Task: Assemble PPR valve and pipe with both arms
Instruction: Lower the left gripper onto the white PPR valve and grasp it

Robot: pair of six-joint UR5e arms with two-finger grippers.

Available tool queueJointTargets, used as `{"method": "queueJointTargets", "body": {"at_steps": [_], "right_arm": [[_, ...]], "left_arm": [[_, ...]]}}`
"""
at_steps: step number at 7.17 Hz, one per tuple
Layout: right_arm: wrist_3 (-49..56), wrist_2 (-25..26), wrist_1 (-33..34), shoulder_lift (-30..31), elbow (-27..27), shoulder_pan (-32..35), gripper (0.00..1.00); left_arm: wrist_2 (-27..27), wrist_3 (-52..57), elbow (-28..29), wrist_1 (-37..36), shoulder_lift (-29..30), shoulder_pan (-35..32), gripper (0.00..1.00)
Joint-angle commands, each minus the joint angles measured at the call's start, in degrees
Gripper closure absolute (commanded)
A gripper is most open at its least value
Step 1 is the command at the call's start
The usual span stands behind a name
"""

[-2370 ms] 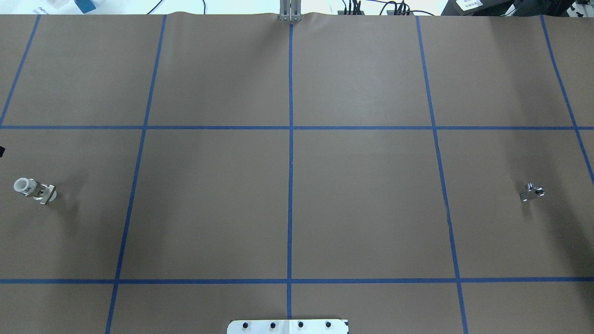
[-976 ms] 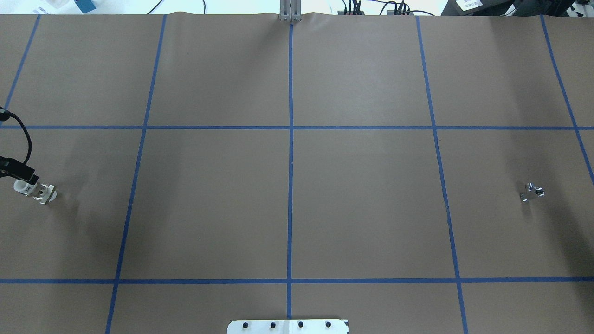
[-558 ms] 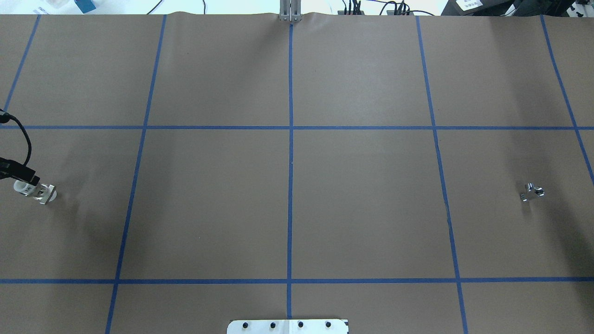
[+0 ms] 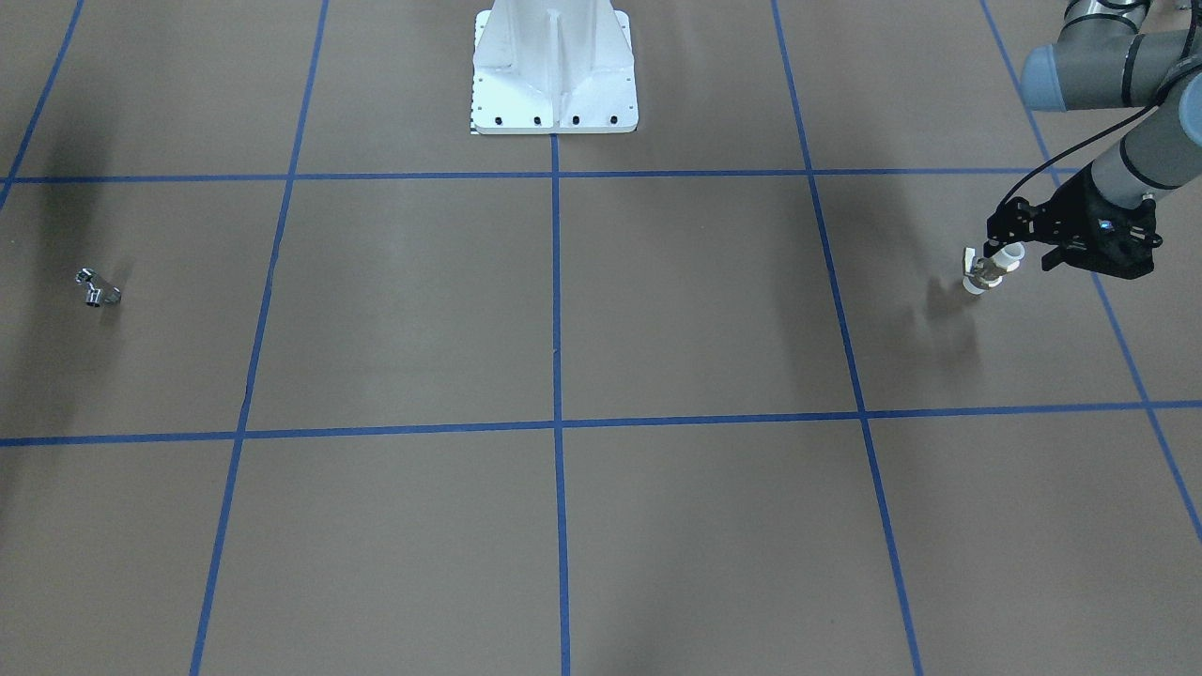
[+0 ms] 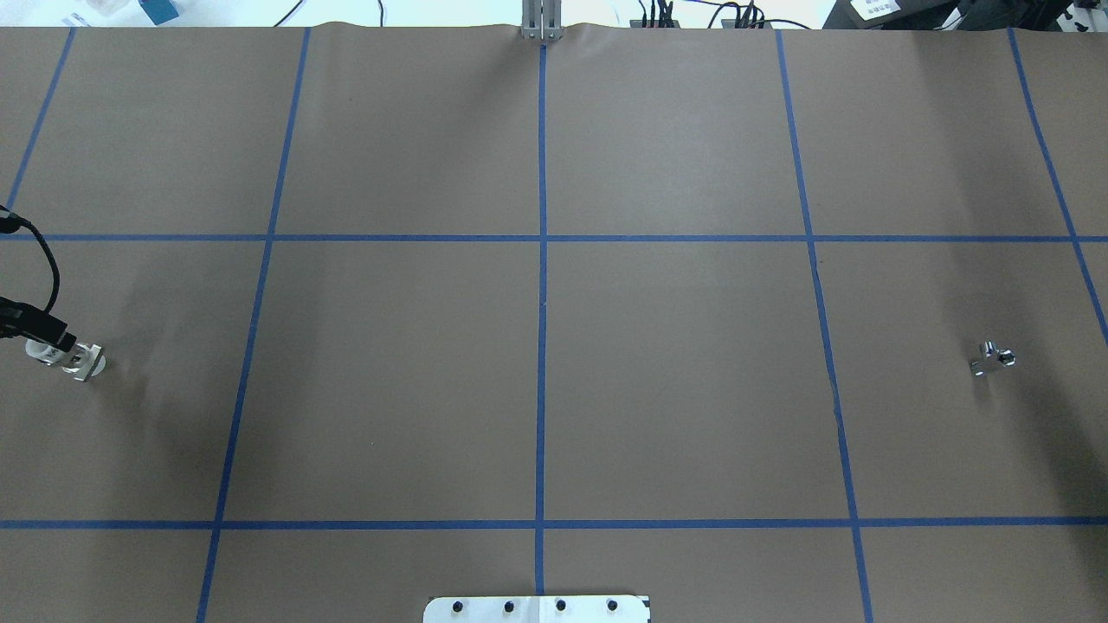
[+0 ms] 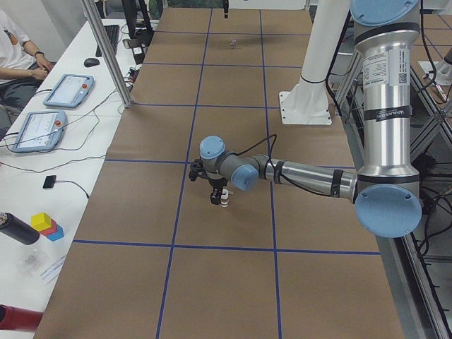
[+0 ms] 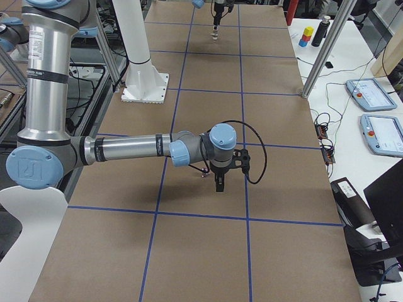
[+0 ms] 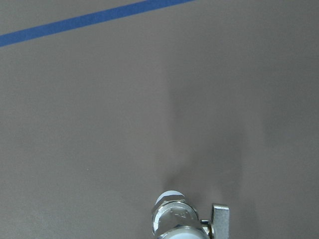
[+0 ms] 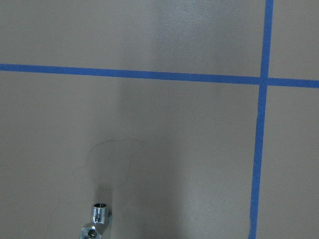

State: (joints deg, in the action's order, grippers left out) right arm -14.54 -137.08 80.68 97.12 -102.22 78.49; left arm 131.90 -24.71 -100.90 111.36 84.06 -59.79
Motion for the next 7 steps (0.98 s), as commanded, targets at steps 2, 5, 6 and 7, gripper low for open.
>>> {"method": "queueJointTargets", "body": {"at_steps": [2,5,6,7], "right_arm": [[-0.05,-0.03,0.0,0.0,0.09,-0.09,0.0],[0.04,-0.12,0.0,0.0,0.0,-0.09,0.0],[0.04,-0.03,0.0,0.0,0.0,-0.09,0.0],[0.04,-0.03,0.0,0.0,0.0,-0.09,0.0]], "left_arm": [[0.02,-0.51,-0.18,-0.09,-0.04,0.02,0.45],[0.02,-2.25,-0.35,-0.18,-0.04,0.02,0.92],[0.11,-3.05,-0.87,-0.27,-0.04,0.02,1.0],[0.19,-5.67,-2.62,-0.88,-0.04,0.02,1.0]]}}
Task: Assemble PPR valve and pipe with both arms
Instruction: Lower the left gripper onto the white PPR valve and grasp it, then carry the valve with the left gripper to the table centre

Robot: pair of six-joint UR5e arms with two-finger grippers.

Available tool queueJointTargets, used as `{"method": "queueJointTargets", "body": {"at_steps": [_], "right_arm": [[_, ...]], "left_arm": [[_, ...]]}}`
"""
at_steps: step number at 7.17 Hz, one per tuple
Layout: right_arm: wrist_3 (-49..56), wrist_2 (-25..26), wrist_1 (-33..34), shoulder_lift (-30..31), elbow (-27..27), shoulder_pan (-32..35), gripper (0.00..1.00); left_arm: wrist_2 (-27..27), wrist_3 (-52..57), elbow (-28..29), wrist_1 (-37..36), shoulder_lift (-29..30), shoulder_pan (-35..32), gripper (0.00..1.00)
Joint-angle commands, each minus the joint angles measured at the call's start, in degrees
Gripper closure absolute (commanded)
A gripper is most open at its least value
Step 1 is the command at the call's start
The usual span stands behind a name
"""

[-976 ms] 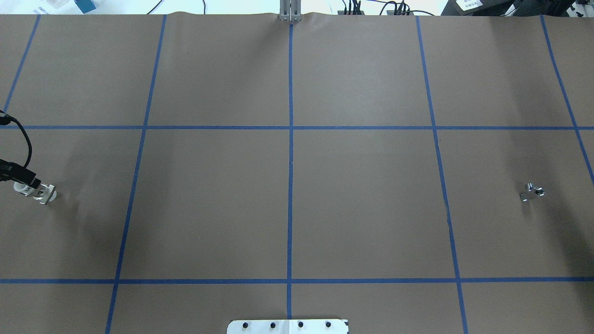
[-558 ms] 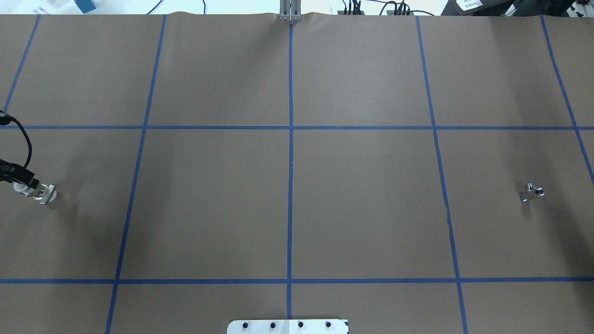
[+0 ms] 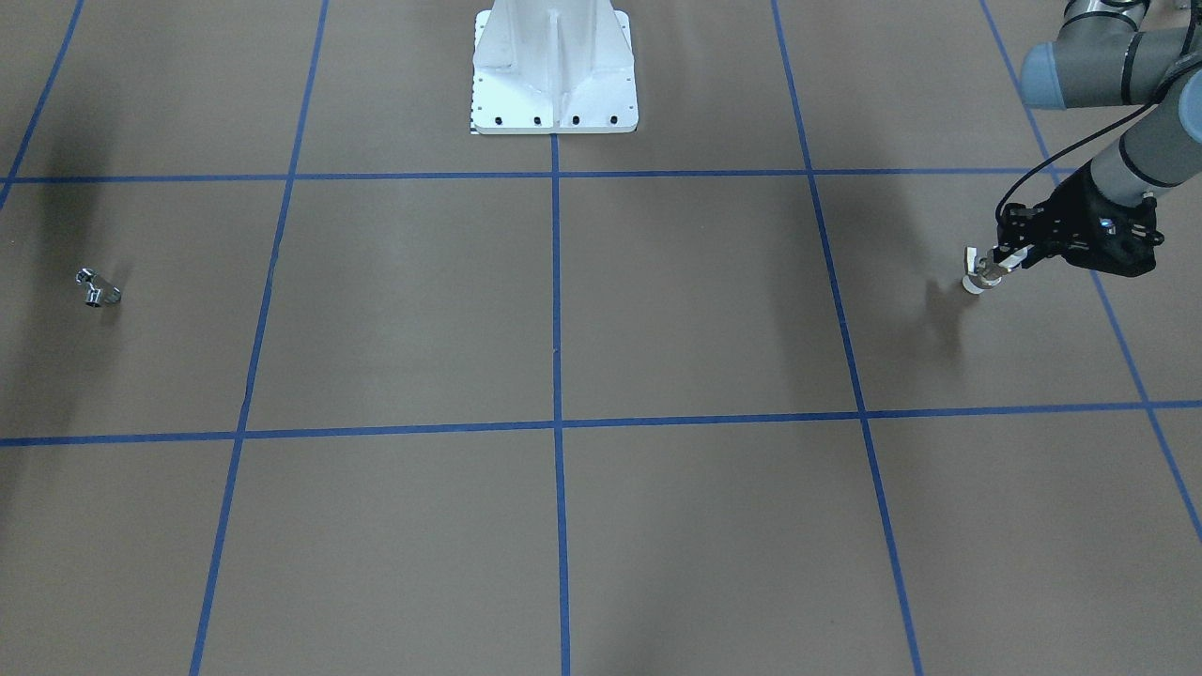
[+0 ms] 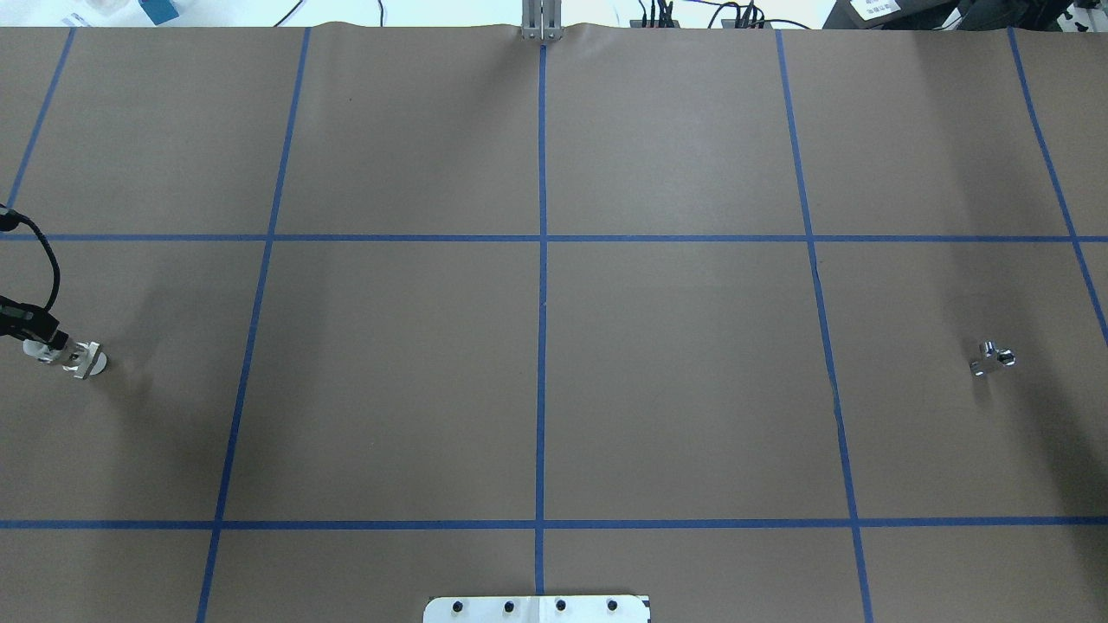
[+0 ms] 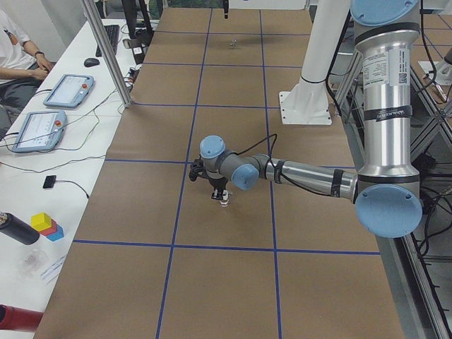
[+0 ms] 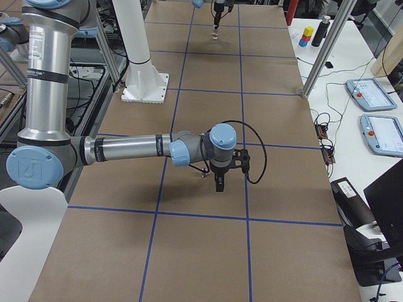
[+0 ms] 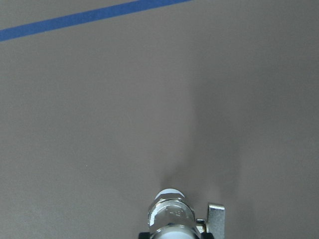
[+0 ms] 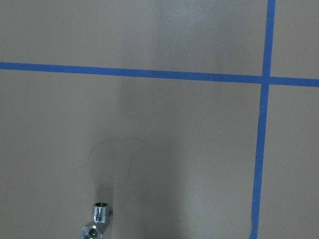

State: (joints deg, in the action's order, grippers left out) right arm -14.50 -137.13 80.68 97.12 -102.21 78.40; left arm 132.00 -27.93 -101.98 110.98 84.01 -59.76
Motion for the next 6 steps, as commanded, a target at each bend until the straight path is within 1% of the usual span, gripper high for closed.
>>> {"method": "queueJointTargets", "body": {"at_steps": [1,2,3,4,5,6], "right_arm": [[0.0,0.02,0.0,0.0,-0.01,0.0,0.0],[0.0,0.02,0.0,0.0,-0.01,0.0,0.0],[0.0,0.11,0.0,0.0,0.08,0.0,0.0],[0.0,0.03,0.0,0.0,0.08,0.0,0.0],[0.0,0.02,0.0,0.09,0.08,0.0,0.0],[0.0,0.02,0.0,0.09,0.08,0.0,0.0]], "left_arm": [[0.97,-7.01,-3.56,-1.38,0.88,0.0,1.0],[1.15,-11.93,-4.8,-3.56,3.59,0.78,1.0],[1.06,-16.85,-5.42,-7.24,7.79,0.88,1.0],[0.98,-20.72,-6.03,-13.8,13.31,0.96,1.0],[0.63,-25.11,-6.56,-22.48,20.68,2.53,1.0],[0.19,-32.55,-7.17,-28.83,26.58,5.42,1.0]]}}
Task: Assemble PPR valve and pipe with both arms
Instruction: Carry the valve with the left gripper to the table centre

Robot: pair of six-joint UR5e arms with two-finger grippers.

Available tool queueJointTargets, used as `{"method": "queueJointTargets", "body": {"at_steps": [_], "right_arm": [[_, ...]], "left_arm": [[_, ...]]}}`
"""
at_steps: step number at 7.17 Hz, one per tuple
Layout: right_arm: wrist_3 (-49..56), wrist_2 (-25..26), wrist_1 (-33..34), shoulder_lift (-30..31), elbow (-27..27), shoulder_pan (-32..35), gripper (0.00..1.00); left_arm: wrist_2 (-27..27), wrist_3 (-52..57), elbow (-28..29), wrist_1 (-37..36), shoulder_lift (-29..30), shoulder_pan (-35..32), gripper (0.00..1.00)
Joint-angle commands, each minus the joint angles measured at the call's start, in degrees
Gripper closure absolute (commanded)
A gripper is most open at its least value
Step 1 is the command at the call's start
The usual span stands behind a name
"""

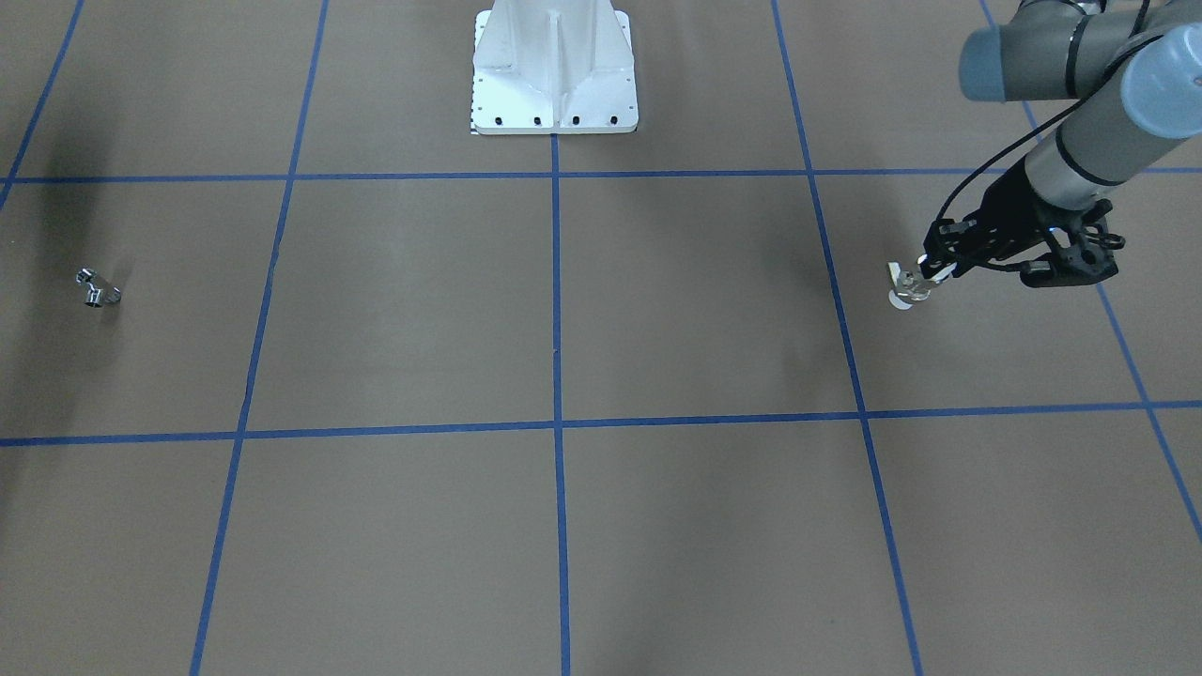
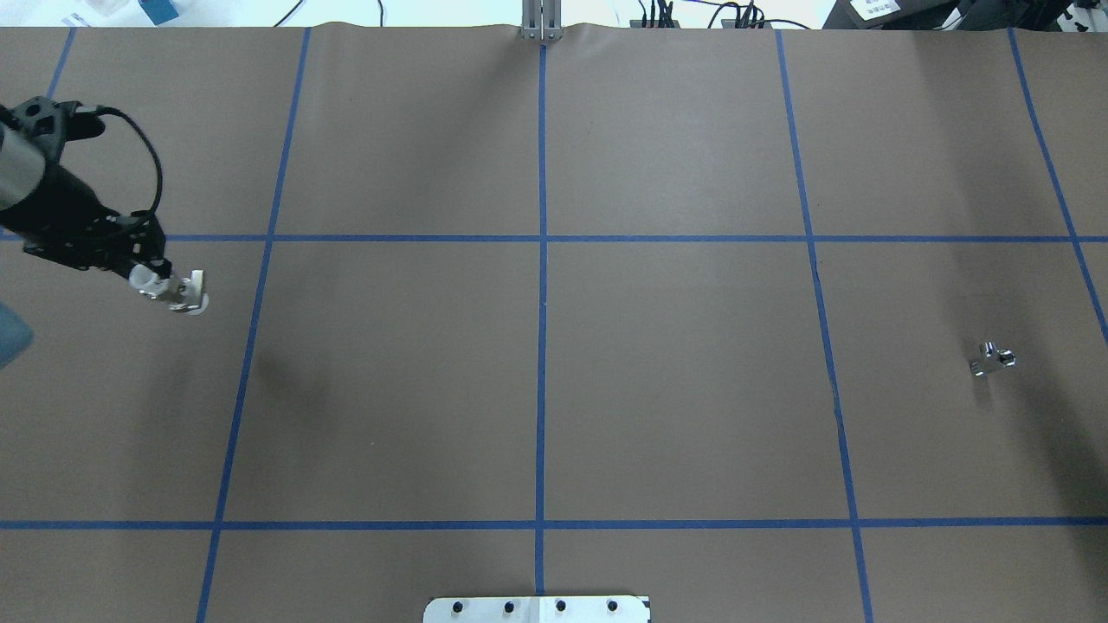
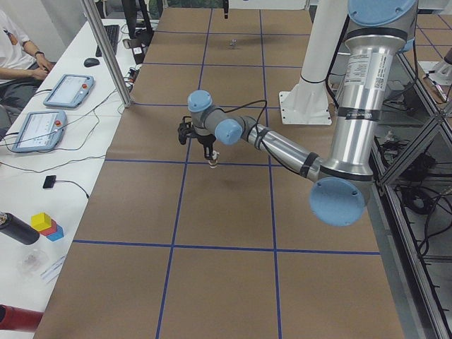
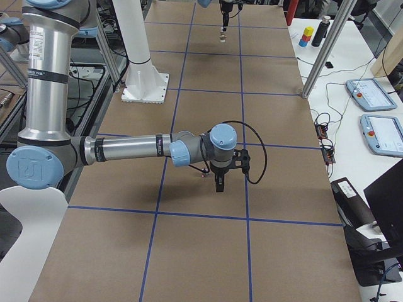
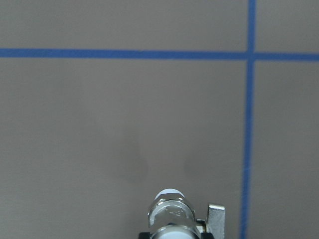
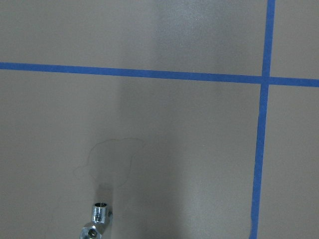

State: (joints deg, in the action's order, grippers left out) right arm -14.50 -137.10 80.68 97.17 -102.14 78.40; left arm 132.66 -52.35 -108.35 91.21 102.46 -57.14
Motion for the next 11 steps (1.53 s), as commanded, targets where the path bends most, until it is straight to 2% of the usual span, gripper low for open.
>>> {"method": "queueJointTargets", "body": {"at_steps": [1,2,5,6,8,9,11], "right_arm": [[0.0,0.08,0.0,0.04,0.01,0.0,0.0],[0.0,0.08,0.0,0.04,0.45,0.0,0.0],[-0.09,-0.1,-0.26,0.04,0.71,-0.09,0.0],[-0.09,-0.1,-0.26,0.04,0.71,-0.09,0.0],[-0.09,-0.01,-0.26,-0.13,0.71,-0.18,0.0],[-0.09,-0.01,-0.26,-0.22,0.71,-0.18,0.0],[-0.09,-0.01,-0.26,-0.22,0.71,-0.18,0.0]], "left_arm": [[-1.61,-12.91,0.32,-11.38,13.68,7.35,1.0],[-5.88,-19.13,4.07,-11.75,19.83,9.74,1.0],[-8.46,-27.78,25.05,-11.06,40.22,14.84,1.0],[-12.65,-31.12,30.95,-9.57,45.32,16.95,1.0],[-14.44,-36.76,36.25,1.11,45.99,18.47,1.0],[-14.97,-36.86,40.28,1.86,48.6,18.64,1.0],[-15.15,-37.12,42.34,1.69,49.86,19.17,1.0]]}}
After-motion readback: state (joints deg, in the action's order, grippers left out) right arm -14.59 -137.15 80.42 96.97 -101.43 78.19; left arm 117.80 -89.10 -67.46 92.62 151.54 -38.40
